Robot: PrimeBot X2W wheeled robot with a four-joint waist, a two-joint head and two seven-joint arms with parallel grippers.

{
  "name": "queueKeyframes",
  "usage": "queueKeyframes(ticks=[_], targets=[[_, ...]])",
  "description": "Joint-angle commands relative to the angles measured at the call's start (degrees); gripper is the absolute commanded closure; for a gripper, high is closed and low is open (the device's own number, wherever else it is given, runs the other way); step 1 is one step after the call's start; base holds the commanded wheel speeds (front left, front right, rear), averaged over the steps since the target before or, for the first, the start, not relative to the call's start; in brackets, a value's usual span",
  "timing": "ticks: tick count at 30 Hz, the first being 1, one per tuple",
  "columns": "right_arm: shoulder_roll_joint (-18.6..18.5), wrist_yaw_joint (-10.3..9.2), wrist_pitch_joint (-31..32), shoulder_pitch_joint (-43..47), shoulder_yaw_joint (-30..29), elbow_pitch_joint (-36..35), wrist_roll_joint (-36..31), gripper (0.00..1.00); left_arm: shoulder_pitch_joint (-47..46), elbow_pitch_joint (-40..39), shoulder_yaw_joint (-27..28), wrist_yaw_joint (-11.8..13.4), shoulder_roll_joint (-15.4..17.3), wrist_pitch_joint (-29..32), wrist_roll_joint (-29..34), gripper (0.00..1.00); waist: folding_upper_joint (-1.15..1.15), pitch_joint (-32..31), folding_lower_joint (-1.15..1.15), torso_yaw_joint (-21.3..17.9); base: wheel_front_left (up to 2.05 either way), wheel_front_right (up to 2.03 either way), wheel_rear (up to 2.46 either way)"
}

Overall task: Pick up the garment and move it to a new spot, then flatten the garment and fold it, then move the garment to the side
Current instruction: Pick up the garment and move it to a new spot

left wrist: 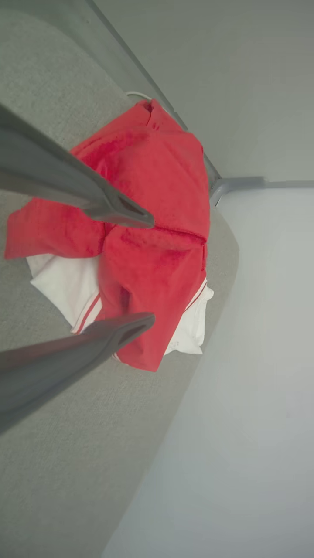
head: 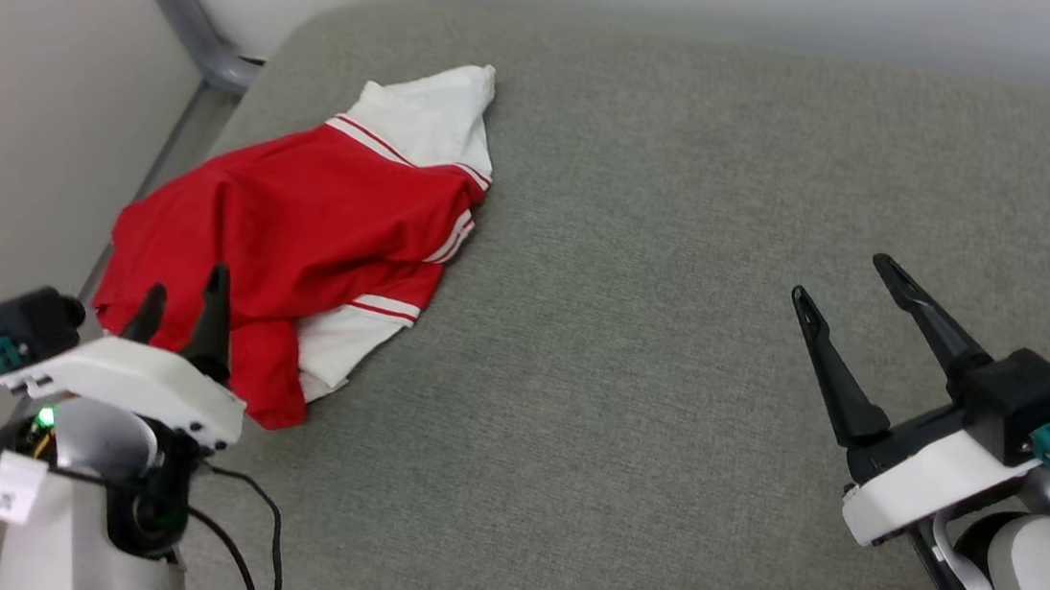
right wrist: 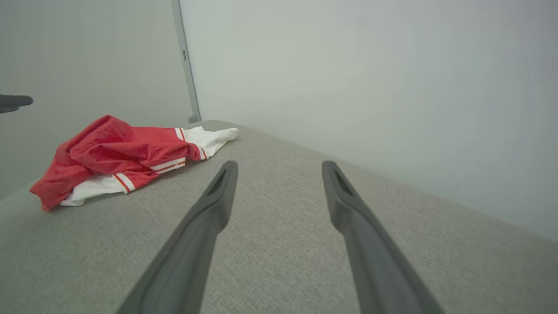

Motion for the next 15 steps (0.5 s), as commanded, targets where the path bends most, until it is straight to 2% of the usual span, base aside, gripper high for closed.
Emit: queueKeyframes(ticks=[1,8,12,15], targets=[[-0.4,-0.06,0.1,-2.1,0.0,-0.5,-0.6,0.0,-3.7,1.0,-0.5,-0.3,0.8,3.5,-2.3,0.0,0.0,6.2,0.0,-3.6,0.0,0.0,0.0],[-1.5,-0.06,0.4,-6.6,0.8,-0.8,-0.8,0.0,-13.3,8.3,-1.5,-0.4,6.1,16.2,-6.2,0.0,0.0,13.8,0.0,-6.6,0.0,0.0,0.0],[-1.8,-0.06,0.5,-8.8,1.3,-0.6,-0.9,0.0,-18.0,13.8,-2.1,-0.5,7.8,23.8,-8.4,0.0,0.0,16.9,0.0,-7.6,0.0,0.0,0.0],[-2.0,-0.06,0.4,-10.2,1.8,-0.3,-0.7,0.0,-20.9,17.2,-2.4,0.1,9.1,27.4,-8.7,0.0,0.0,18.7,0.0,-8.3,0.0,0.0,0.0]])
